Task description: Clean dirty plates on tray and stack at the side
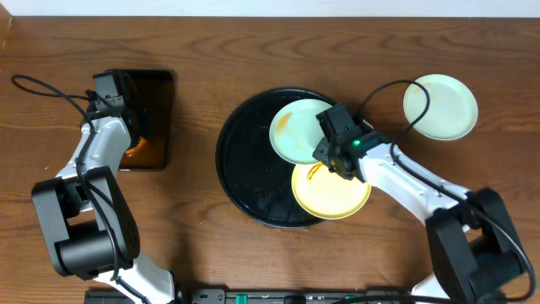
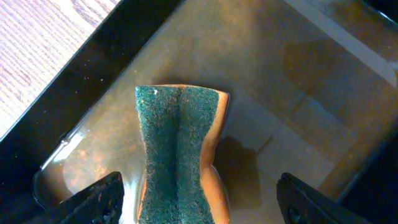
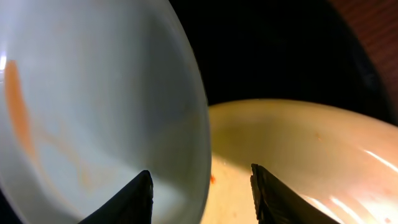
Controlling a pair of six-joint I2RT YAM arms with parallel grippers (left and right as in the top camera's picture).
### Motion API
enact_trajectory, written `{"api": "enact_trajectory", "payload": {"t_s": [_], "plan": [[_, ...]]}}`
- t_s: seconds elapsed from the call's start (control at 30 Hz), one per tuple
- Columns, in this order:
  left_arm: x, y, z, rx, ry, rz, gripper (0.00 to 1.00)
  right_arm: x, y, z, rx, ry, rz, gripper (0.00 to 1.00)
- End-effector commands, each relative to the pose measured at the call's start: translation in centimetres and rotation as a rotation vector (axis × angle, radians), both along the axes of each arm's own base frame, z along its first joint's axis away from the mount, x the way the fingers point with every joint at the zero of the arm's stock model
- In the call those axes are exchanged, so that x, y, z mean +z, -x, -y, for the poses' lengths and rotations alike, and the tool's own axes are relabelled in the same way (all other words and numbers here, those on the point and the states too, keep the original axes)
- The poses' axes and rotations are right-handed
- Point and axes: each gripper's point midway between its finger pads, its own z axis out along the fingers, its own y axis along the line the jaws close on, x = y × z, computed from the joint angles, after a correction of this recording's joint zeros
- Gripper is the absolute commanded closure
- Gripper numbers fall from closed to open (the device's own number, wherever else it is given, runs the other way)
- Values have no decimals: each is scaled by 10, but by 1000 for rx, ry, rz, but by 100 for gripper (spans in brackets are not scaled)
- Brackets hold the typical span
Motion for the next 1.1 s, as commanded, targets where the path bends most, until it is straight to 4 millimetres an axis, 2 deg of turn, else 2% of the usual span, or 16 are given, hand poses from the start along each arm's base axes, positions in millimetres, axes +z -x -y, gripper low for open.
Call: {"api": "enact_trajectory", "payload": {"t_s": [0.0, 0.03, 0.1, 0.23, 0.37, 0.63, 0.8, 0.97, 1.07], "plan": [[2, -1, -2, 5, -2, 7, 21, -8, 1, 1, 19, 29, 0, 55], [2, -1, -2, 5, -2, 7, 21, -7, 0, 0, 19, 27, 3, 58], [2, -1, -2, 5, -2, 7, 20, -6, -1, -1, 21, 20, 7, 73], [2, -1, -2, 5, -2, 7, 21, -6, -1, -2, 34, 22, 11, 77], [2, -1, -2, 5, -2, 7, 20, -3, -4, -3, 47, 22, 20, 99], [2, -1, -2, 5, -2, 7, 21, 19, -20, -12, 190, 60, 72, 99], [2, -1, -2, 5, -2, 7, 21, 47, -39, -23, 337, 102, 142, 99], [2, -1, -2, 5, -2, 7, 21, 84, -62, -35, 554, 186, 255, 99], [2, -1, -2, 5, -2, 7, 21, 100, -74, -31, 622, 278, 309, 99]]}}
